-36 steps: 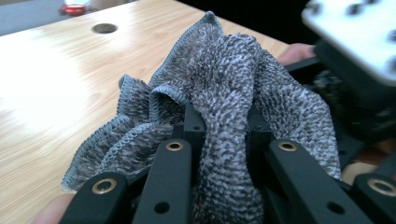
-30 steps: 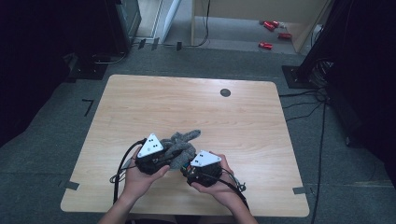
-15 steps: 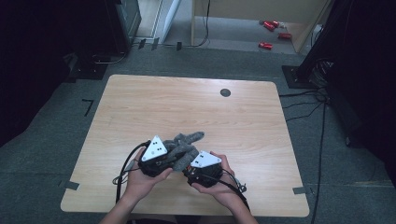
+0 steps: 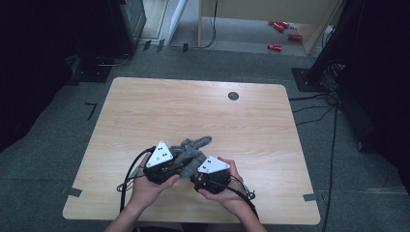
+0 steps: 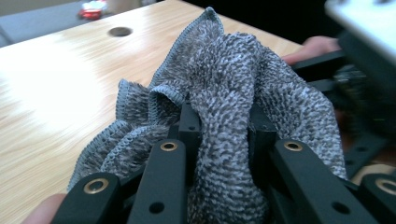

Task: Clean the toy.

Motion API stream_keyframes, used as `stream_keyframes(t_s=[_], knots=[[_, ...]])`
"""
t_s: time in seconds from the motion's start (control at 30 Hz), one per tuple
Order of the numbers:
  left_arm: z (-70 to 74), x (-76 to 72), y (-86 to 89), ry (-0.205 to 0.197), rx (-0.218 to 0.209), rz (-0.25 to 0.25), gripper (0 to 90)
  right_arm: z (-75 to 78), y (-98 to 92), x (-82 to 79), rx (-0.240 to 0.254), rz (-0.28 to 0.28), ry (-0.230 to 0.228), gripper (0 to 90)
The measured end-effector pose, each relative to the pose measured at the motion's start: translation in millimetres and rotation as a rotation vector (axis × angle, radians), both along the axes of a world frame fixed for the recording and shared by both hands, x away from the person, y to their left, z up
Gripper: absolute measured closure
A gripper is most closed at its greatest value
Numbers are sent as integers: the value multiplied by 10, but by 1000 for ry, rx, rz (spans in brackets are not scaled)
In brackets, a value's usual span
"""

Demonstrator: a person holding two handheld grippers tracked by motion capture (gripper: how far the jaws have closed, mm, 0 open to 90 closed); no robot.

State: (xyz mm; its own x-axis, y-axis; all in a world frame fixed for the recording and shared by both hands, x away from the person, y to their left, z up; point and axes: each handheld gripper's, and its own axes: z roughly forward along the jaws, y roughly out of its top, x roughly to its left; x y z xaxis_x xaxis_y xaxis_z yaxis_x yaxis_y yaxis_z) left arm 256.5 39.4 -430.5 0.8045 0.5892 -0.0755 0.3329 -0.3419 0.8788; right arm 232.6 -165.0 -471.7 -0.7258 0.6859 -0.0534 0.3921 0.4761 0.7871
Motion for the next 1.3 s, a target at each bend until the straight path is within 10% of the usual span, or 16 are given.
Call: stream_keyframes(t_s=[1.3], knots=[[79,-5,1,5,-16,-8,793,49,-16,-21,41,-15,-19,347]])
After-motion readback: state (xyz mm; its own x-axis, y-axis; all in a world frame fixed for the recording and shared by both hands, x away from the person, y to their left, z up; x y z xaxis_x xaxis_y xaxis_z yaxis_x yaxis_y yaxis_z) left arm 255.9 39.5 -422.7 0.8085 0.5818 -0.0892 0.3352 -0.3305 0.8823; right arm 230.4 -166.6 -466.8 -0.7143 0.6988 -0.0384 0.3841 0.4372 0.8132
